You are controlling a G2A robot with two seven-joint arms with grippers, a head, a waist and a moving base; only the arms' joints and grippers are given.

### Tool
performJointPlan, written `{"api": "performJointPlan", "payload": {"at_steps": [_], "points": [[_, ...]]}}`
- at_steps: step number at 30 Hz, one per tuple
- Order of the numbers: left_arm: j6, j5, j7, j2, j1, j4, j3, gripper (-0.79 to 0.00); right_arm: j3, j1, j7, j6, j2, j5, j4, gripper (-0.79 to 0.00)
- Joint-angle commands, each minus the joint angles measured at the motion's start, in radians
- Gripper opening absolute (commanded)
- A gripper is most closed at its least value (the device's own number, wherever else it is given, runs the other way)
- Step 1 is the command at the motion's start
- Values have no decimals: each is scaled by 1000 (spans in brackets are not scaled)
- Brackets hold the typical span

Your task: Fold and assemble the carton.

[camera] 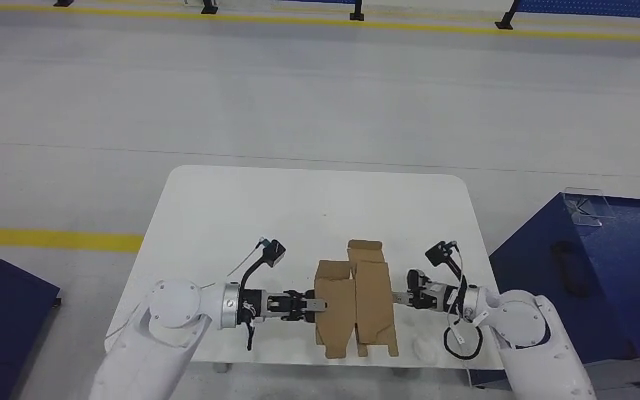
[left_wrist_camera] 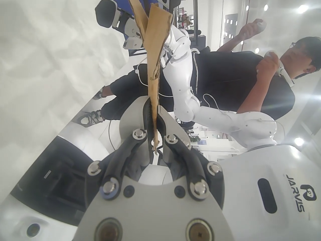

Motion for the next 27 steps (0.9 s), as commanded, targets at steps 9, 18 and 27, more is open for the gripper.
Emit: {"api": "performJointPlan", "payload": {"at_steps": [9,18,27], "points": [[16,8,27,0,-28,18,41,-785,-76,29,42,-29,7,73,17,0],[-29,-44,34,14,-8,19,-15,-785,-64,117,265,66,39,534,150,0],[-44,-22,62,11,-27,15,38,-785,-233,249,465,266,74,830,230,0]]}}
